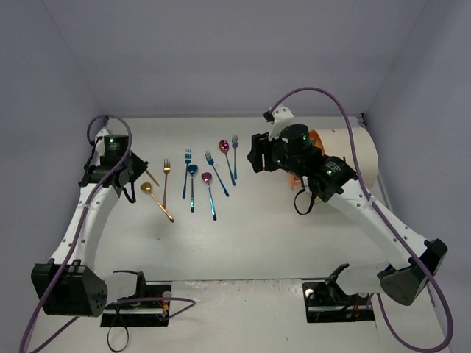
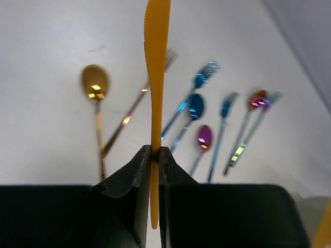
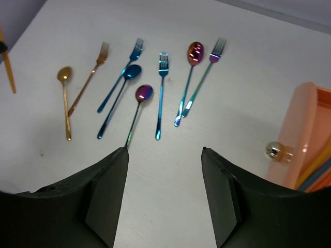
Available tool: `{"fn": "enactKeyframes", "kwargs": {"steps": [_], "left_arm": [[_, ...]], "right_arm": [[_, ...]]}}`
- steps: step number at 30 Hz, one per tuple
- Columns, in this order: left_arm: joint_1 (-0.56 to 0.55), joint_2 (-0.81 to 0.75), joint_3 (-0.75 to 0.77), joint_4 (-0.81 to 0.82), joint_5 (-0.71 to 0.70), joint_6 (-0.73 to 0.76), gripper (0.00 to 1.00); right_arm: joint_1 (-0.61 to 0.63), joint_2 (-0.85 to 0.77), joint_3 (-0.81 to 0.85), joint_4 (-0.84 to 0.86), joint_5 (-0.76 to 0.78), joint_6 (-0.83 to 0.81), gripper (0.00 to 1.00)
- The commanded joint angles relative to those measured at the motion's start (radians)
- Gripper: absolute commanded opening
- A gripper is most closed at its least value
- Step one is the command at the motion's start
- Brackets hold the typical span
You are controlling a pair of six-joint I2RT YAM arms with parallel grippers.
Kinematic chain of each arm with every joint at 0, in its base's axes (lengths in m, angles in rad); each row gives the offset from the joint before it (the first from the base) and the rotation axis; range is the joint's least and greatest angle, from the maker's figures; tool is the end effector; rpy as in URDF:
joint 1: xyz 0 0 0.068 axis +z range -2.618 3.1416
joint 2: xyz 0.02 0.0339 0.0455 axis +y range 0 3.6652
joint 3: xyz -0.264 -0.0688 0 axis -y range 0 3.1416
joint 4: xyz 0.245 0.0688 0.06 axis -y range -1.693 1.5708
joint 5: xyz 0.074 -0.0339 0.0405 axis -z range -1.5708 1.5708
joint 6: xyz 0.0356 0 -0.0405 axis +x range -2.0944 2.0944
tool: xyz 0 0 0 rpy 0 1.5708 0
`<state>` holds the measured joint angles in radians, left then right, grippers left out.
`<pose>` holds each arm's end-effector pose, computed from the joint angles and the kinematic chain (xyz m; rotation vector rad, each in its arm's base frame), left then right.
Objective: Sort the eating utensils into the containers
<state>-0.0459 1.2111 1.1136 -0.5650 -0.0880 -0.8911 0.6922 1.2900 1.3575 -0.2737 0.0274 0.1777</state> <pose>0.2629 -0.0089 0.3291 -0.9720 2.0429 -0.4097 0.2273 0.1872 0.4211 -0.4427 1.7622 0.5994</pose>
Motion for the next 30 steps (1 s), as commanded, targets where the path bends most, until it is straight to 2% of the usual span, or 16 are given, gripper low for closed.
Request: {"fn": "enactKeyframes", "kwargs": {"steps": [1,3,8,12,23,28,30], "left_arm": [[-0.12,-0.014,0.131,0.067,0.154,0.037,0.0],[-0.199,-0.019,0.177,0.118,0.19,0.009,0.0],[-0.307,-0.012,0.211,0.231,0.286,-0.074,0.0],[-0.384,-0.023,0.206,0.331,0.287,-0.109,0.0],[-0.474,-0.055,0.159,0.5,0.287,-0.158,0.0],[-0.486,-0.067,0.145,0.51,0.285,-0.153,0.0],[-0.492,-0.07,0.137,0.515,0.289,-0.154,0.0]], "right_arm": [[0.025,0.044,0.071,0.102,-0.152,0.029,0.56],[0.044,0.07,0.091,0.119,-0.185,0.04,0.56],[0.085,0.103,0.132,0.147,-0.215,0.049,0.56],[0.109,0.12,0.148,0.168,-0.197,0.082,0.55],[0.135,0.139,0.148,0.235,-0.146,0.175,0.5],[0.147,0.144,0.141,0.241,-0.116,0.187,0.43],[0.15,0.143,0.134,0.243,-0.101,0.19,0.36]]}}
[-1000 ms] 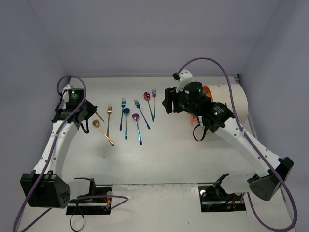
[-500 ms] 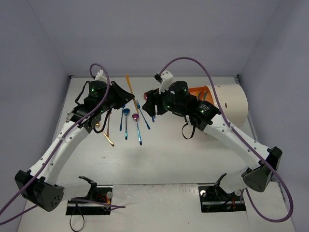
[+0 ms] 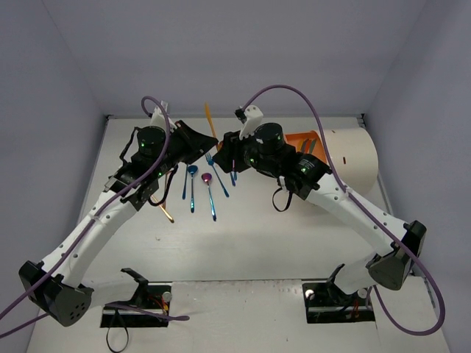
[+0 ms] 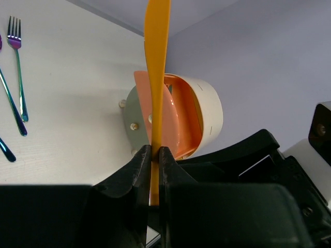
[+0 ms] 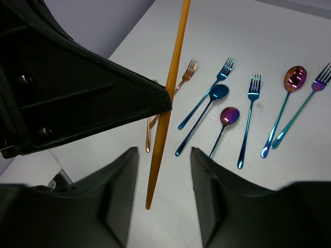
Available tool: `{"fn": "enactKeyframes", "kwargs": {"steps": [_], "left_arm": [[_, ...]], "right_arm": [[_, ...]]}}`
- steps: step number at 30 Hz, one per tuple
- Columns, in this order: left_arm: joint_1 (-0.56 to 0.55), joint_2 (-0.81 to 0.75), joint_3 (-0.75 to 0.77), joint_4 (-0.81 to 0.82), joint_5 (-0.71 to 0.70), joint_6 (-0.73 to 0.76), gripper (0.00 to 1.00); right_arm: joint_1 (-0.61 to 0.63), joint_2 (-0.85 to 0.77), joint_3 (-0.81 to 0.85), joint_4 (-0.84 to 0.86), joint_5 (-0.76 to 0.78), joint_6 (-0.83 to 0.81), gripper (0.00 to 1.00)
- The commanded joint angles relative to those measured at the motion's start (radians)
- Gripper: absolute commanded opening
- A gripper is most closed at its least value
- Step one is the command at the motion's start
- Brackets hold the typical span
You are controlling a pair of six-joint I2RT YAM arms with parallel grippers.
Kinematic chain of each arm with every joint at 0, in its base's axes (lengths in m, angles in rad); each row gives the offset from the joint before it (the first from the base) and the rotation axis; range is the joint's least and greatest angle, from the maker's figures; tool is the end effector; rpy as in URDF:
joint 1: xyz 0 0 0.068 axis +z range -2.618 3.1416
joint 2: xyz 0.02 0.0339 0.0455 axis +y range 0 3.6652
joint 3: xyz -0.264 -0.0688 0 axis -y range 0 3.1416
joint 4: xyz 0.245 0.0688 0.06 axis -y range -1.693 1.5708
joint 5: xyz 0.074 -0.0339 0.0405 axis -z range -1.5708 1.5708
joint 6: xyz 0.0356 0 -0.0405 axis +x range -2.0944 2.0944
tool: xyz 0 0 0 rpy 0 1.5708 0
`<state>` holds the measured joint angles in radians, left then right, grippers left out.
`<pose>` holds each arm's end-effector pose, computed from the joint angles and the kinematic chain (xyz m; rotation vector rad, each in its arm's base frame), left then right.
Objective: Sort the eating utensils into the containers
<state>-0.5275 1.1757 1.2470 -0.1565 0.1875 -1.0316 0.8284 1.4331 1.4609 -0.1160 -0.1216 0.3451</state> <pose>0.2274 -0.1402 0.4252 -0.3033 1.8109 -1.3031 0.2239 0.2504 0.4322 -0.5143 1.6784 0.9772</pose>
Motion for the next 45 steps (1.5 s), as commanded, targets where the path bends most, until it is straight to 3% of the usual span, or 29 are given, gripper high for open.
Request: {"fn": "enactKeyframes", "kwargs": {"steps": [1,7,10,13,15,18,20,23,27,32,36,45], "left_arm": [[-0.012,-0.036,-0.001,0.107,0.015,-0.013,0.0],[-0.019,-0.042,-0.015,0.078,0.01,0.024,0.0],[-0.019,-0.044,-0.016,0.035,-0.006,0.06,0.02],[-0.019,-0.058,-0.019,-0.006,-0.036,0.104,0.23],[-0.018,-0.087,-0.027,-0.057,-0.09,0.16,0.51],[-0.017,-0.134,-0.035,-0.133,-0.186,0.233,0.66],[-0.015,-0.169,-0.048,-0.204,-0.263,0.301,0.7],[-0.012,-0.228,-0.068,-0.302,-0.396,0.389,0.73],[0.007,-0.266,-0.104,-0.42,-0.502,0.459,0.73],[0.052,-0.286,-0.175,-0.454,-0.498,0.463,0.73],[0.07,-0.267,-0.208,-0.453,-0.468,0.458,0.73],[0.072,-0.208,-0.215,-0.451,-0.429,0.441,0.73]], "right_arm": [[0.015,-0.003,0.029,0.085,0.057,0.023,0.33],[0.018,-0.024,0.011,0.087,0.137,0.02,0.0],[0.018,-0.045,-0.005,0.083,0.18,0.02,0.0],[0.017,-0.065,-0.027,0.079,0.221,0.02,0.0],[0.014,-0.09,-0.056,0.068,0.282,0.021,0.0],[0.01,-0.109,-0.071,0.011,0.403,0.022,0.0],[0.0,-0.129,-0.076,-0.057,0.49,0.031,0.0],[-0.05,-0.168,-0.098,-0.135,0.614,0.071,0.0],[-0.172,-0.234,-0.152,-0.216,0.617,0.142,0.0],[-0.284,-0.284,-0.191,-0.277,0.627,0.175,0.0],[-0.368,-0.278,-0.232,-0.294,0.549,0.19,0.0],[-0.396,-0.246,-0.27,-0.292,0.472,0.234,0.0]]}}
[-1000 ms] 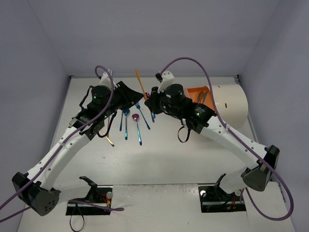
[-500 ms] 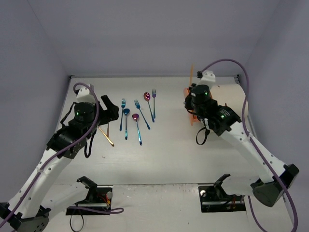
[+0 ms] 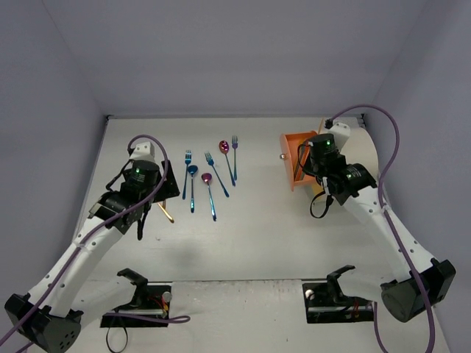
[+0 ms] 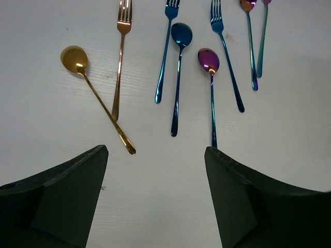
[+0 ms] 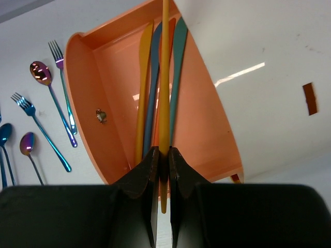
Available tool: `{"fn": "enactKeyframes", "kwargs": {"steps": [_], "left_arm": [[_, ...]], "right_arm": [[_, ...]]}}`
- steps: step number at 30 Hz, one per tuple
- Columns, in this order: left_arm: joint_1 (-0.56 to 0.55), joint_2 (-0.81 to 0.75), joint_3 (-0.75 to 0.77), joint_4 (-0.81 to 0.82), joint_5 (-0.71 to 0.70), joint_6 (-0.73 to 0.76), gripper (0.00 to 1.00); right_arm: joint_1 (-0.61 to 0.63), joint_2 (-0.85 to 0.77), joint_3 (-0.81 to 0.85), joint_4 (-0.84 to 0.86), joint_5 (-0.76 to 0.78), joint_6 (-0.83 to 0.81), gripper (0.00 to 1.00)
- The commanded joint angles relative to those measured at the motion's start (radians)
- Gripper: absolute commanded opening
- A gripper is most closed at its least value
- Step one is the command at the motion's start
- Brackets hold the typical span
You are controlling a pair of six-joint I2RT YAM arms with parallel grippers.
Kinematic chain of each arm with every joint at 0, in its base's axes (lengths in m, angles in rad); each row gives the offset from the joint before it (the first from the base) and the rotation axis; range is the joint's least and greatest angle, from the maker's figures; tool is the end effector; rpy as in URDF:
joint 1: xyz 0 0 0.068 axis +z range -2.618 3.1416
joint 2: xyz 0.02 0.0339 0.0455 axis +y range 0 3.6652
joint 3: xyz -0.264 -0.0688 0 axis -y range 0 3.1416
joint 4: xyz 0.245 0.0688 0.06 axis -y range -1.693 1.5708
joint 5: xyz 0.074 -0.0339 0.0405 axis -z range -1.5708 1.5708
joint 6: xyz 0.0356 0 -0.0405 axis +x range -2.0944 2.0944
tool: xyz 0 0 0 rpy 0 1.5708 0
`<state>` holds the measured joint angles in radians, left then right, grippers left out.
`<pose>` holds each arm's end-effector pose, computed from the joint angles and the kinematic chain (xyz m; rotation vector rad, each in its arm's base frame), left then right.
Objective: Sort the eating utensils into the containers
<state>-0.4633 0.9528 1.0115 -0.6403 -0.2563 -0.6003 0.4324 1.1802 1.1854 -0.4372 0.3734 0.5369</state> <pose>0.1818 -0.0807 0.3434 -0.2957 2.1308 -0.3486 0.2428 0.0978 0.3740 0.3401 1.9508 0.2577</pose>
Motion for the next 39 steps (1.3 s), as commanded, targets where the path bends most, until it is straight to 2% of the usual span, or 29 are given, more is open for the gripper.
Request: {"fn": "enactKeyframes", "kwargs": {"steps": [1,11,19,25,33,39], "left_arm": [[0.008,0.018,0.021,0.034,0.02,0.008,0.73],[0.008,0.061,0.032,0.037,0.031,0.002,0.73],[0.009,0.08,0.035,0.048,0.039,0.007,0.73],[0.009,0.099,0.045,0.056,0.045,0.012,0.73],[0.026,0.118,0.053,0.067,0.062,0.022,0.73],[0.037,0.125,0.054,0.071,0.069,0.031,0.73]], "right_arm": [[0.0,0.01,0.005,0.029,-0.031,0.047,0.0],[0.0,0.038,-0.002,0.03,-0.034,0.129,0.06],[-0.001,0.045,0.024,0.031,-0.01,0.105,0.24],[0.007,0.073,0.094,0.034,-0.023,0.014,0.31],[0.063,0.127,0.235,0.066,-0.072,-0.21,0.52],[0.095,0.206,0.313,0.075,-0.109,-0.283,0.53]]}}
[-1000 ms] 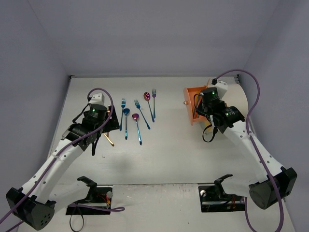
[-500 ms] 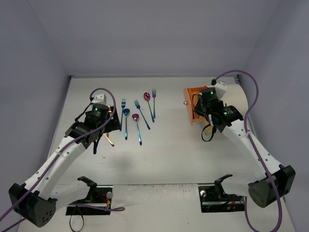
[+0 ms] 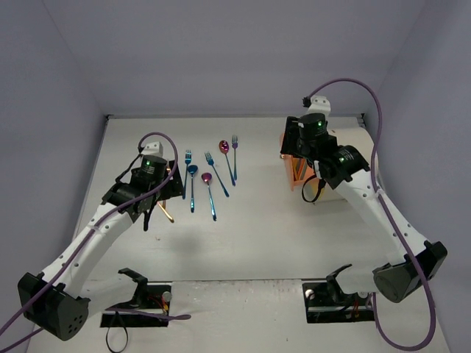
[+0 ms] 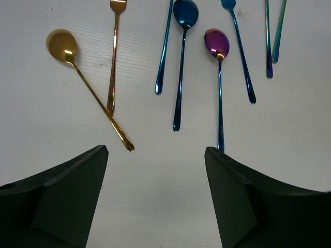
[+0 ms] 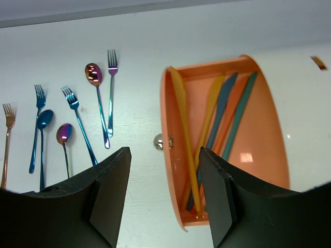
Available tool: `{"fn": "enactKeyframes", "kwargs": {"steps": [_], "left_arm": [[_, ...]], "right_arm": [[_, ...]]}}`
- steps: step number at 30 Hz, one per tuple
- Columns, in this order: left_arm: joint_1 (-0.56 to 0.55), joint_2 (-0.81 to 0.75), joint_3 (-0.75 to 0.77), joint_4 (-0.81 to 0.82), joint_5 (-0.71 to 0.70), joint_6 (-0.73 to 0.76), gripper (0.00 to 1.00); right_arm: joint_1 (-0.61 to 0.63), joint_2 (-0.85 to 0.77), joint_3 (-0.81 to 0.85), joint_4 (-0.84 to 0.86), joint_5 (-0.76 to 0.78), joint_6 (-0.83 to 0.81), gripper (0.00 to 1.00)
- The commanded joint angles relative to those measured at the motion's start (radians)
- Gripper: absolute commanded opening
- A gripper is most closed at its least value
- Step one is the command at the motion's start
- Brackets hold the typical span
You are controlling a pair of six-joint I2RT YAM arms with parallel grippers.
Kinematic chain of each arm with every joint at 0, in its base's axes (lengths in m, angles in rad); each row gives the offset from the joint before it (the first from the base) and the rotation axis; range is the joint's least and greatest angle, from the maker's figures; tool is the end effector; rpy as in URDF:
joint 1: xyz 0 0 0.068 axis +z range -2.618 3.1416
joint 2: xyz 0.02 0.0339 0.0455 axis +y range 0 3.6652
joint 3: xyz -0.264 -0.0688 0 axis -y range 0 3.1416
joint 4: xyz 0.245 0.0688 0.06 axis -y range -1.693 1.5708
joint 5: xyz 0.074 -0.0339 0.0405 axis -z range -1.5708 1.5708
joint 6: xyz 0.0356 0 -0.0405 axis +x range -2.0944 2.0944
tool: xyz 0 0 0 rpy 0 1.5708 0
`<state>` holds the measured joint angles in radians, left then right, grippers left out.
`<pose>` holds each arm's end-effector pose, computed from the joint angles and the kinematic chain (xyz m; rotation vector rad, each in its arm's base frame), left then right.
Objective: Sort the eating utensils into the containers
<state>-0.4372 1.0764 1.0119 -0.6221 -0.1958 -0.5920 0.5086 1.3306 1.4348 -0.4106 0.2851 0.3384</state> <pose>0.2089 -0.0900 0.3209 -0.2796 2.2459 -0.3334 0.2649 0.1362 0.4225 0.0369 1.8762 0.3176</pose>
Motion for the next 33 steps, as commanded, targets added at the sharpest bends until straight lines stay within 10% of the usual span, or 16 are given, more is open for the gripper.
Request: {"fn": "enactKeyframes", "kwargs": {"steps": [1,12,26,33], "left_arm": [[0.014,0.002,0.054,0.051,0.009,0.026,0.73],[0.074,0.035,0.08,0.026,0.044,0.062,0.73],[0.08,0.1,0.131,0.019,0.055,0.045,0.73],[0.08,0.112,0.136,0.02,0.058,0.04,0.73]], "right_arm": [[0.023,0.072,0.071,0.049,-0.011,-0.083,0.53],[0.025,0.167,0.081,0.049,0.075,-0.055,0.51],[-0.036,0.179,0.057,0.049,0.111,-0.06,0.05],[-0.107,0.15,0.035,0.047,0.118,-0.08,0.0]]}}
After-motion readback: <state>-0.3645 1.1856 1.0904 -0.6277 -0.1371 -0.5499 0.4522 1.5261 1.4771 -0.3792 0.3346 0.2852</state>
